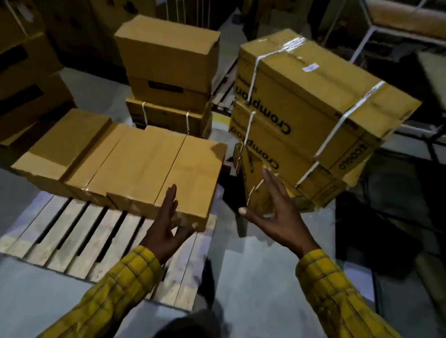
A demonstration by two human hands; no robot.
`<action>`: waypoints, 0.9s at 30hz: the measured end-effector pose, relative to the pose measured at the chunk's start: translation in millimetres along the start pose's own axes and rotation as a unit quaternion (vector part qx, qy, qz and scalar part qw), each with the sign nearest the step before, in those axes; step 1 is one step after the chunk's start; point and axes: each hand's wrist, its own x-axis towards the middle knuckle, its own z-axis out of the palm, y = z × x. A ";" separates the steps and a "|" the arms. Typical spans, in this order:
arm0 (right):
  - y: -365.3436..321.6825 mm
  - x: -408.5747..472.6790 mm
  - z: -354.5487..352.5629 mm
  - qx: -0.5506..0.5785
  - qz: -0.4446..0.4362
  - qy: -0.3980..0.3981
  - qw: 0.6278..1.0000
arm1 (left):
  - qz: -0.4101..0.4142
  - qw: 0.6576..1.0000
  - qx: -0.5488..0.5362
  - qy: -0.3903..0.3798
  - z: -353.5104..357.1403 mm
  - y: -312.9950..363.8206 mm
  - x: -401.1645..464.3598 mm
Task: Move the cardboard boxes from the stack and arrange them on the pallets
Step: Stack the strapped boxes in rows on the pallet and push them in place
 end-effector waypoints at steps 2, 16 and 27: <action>5.8 12.8 -26.8 -0.001 -0.005 0.007 1.000 | 0.012 1.000 -0.004 -0.008 17.5 12.1 15.4; 83.4 131.4 -220.6 -0.024 -0.026 0.014 0.999 | 0.086 0.996 -0.029 -0.003 179.4 117.7 189.2; 159.5 211.2 -368.9 -0.075 -0.091 -0.028 0.993 | 0.086 0.995 0.003 0.046 293.1 182.9 281.2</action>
